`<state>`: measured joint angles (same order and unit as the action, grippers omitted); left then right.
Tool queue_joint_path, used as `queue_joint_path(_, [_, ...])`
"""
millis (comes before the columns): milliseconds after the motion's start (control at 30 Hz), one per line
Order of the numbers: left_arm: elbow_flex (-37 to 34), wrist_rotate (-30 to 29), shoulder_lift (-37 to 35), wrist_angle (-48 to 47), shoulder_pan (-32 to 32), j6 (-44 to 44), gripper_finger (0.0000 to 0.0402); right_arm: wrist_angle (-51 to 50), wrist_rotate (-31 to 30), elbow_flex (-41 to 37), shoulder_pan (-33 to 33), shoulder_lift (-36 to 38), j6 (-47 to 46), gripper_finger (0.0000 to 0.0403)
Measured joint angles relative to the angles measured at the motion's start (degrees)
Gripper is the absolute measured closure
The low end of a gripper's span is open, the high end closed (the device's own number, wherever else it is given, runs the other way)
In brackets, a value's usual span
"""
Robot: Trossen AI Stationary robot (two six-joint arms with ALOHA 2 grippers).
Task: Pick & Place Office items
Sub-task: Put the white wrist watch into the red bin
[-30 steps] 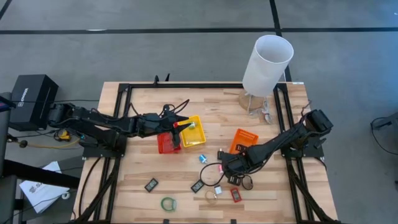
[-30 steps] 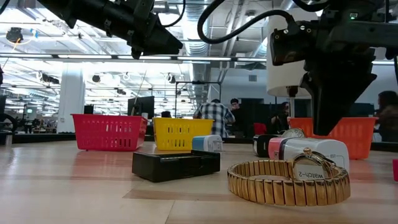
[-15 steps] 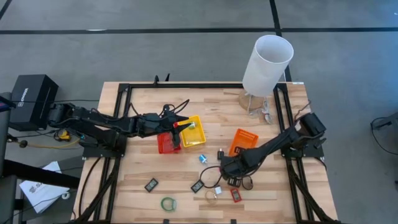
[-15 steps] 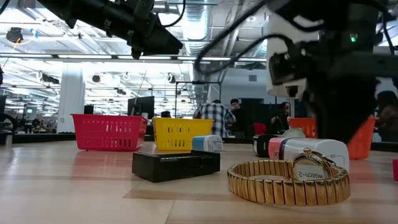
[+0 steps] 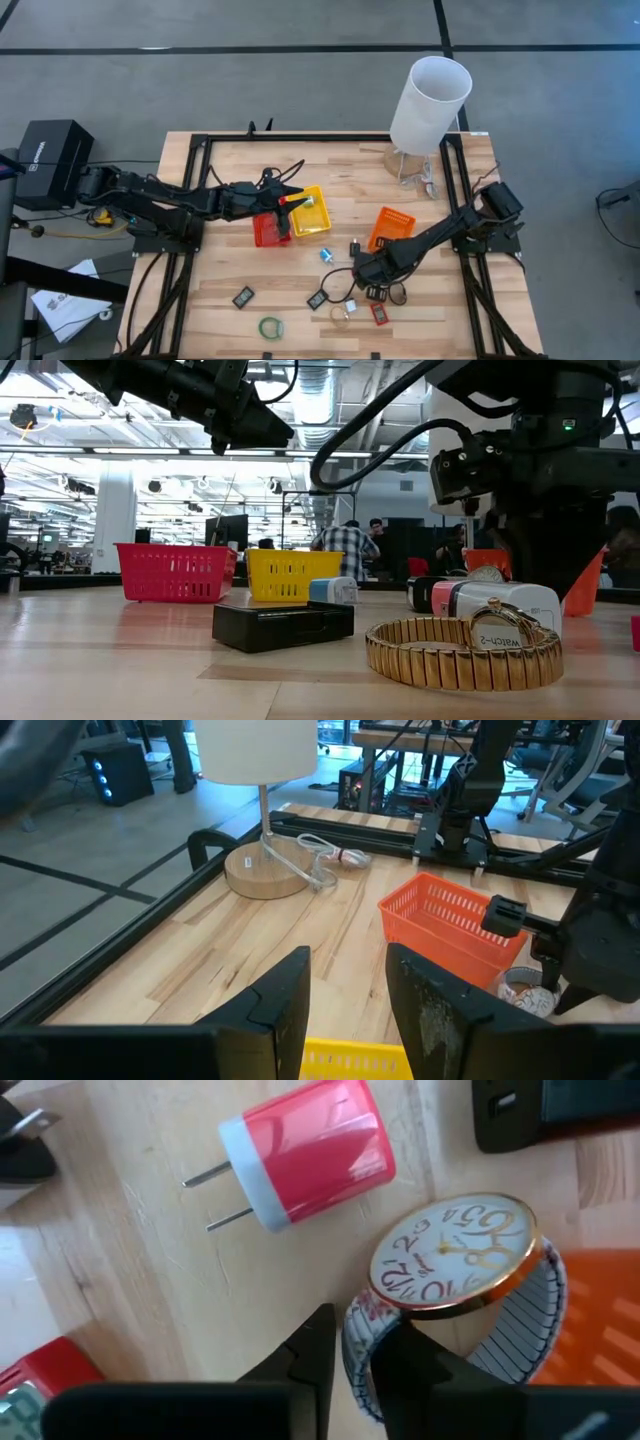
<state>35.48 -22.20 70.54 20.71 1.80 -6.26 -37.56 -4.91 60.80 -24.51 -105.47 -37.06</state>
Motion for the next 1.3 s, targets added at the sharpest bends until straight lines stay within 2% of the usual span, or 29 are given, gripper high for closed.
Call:
queue_joint_path(200, [0.0, 0.0, 0.0, 0.0, 0.0, 0.0, 0.0275, 0.0, 0.2, 0.5, -0.2, -0.1, 0.5, 0.0392])
queue_joint_path(400, [0.0, 0.0, 0.0, 0.1, 0.0, 0.0, 0.0275, 1.2, 0.6, 4.0, -1.5, -0.4, 6.5, 0.0386])
queue_joint_path(600, [0.0, 0.5, 0.0, 0.3, 0.0, 0.0, 0.0275, -3.1, 0.6, 10.7, -2.9, -0.4, 13.2, 0.0396])
queue_joint_path(733, [0.0, 8.8, 0.0, 0.5, 0.1, 3.5, 0.0275, -9.1, -0.5, 17.3, -3.0, -0.3, 18.3, 0.0392])
queue_joint_path(833, [0.0, 14.6, 0.0, 1.2, 1.1, 6.9, 0.0275, -13.0, -2.7, 21.7, -2.9, -0.3, 25.7, 0.0383])
queue_joint_path(967, [0.0, 15.8, 0.0, 2.9, 3.5, 11.1, 0.0275, -21.0, -6.8, 27.6, -2.3, 1.9, 33.6, 0.0391])
queue_joint_path(1067, [0.0, 15.8, 0.0, 3.7, 4.9, 13.6, 0.0275, -24.1, -12.3, 28.5, -2.0, 6.7, 36.4, 0.0397])
queue_joint_path(1167, [0.0, 16.1, 0.0, 4.8, 5.3, 13.8, 0.0275, -16.8, -16.4, 25.2, -1.5, 13.6, 39.9, 0.0392])
queue_joint_path(1300, [0.0, 16.7, 0.1, 5.3, 5.3, 13.9, 0.0275, 4.2, -15.0, 12.7, -0.1, 21.9, 49.5, 0.0392])
